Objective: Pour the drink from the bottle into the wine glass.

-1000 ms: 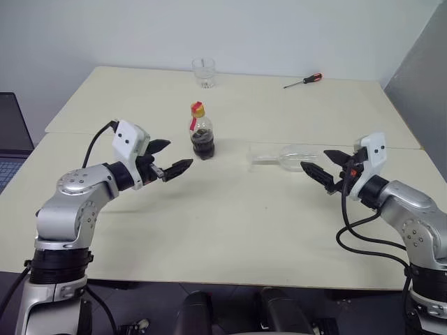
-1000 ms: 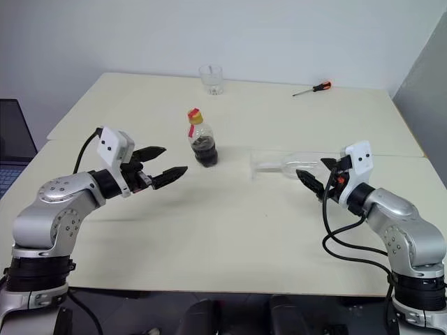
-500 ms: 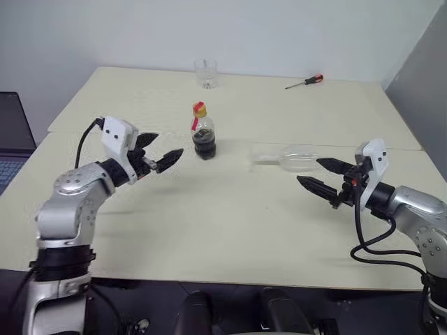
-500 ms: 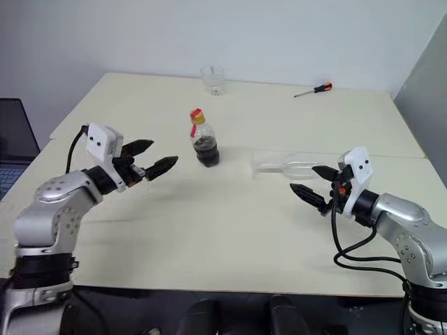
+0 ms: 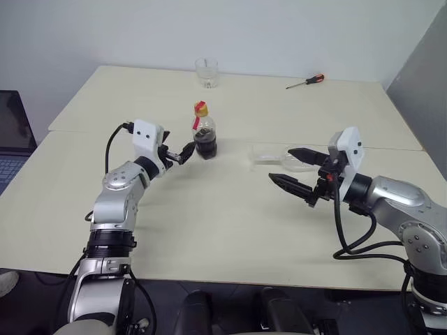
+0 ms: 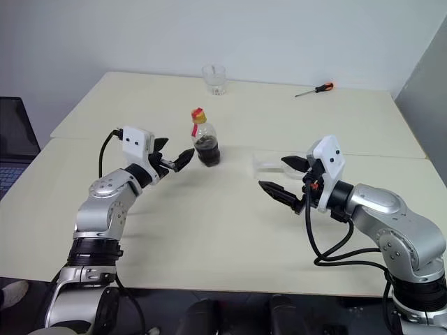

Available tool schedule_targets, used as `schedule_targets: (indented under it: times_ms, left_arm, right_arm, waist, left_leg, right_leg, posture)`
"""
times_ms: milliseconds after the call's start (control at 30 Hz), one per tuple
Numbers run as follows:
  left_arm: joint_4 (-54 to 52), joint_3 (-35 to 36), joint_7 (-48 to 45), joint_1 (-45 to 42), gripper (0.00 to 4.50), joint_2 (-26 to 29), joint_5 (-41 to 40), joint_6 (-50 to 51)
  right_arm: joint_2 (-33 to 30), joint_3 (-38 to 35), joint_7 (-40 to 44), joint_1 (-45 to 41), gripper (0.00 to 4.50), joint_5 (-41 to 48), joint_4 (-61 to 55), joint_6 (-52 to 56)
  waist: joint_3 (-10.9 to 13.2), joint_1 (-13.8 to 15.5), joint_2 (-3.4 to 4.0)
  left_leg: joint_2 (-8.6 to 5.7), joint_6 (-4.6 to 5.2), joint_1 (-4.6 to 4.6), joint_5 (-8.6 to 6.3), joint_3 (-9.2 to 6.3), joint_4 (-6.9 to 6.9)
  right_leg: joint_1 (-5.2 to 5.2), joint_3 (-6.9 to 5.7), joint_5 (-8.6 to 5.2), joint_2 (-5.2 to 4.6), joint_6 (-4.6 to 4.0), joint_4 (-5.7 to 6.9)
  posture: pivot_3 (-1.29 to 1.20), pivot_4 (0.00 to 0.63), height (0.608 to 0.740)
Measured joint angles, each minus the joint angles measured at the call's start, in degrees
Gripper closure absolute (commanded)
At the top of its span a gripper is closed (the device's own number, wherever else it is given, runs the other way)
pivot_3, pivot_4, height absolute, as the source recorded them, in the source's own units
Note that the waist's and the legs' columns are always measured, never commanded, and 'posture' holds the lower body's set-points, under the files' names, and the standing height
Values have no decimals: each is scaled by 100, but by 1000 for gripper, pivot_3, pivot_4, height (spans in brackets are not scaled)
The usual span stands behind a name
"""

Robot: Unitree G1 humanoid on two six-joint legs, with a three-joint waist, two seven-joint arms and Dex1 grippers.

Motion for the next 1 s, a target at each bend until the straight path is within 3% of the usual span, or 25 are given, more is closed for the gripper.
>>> schedule_targets:
  times_ms: [867,1000]
  left_arm:
    - [4371,-180,-268,-1906,31,-779,621,-2222]
    - [4667,-164,-336,-2032,904,-828,652,-2453]
  right_arm:
    - [-15,5,-413,-179,0,242,-394,269]
    - [-24,5,-428,-179,0,241,-401,279]
  waist:
    - [0,-2,-1]
    - [0,-3,-1]
  left_leg:
    - [-1,0,-4,0,4,0]
    - [-1,0,-4,0,3,-1]
  right_leg:
    - [0,-10,0,3,1,-1]
    - [0,-12,0,4,1,0]
  posture:
    - [0,150,740]
    - [0,150,740]
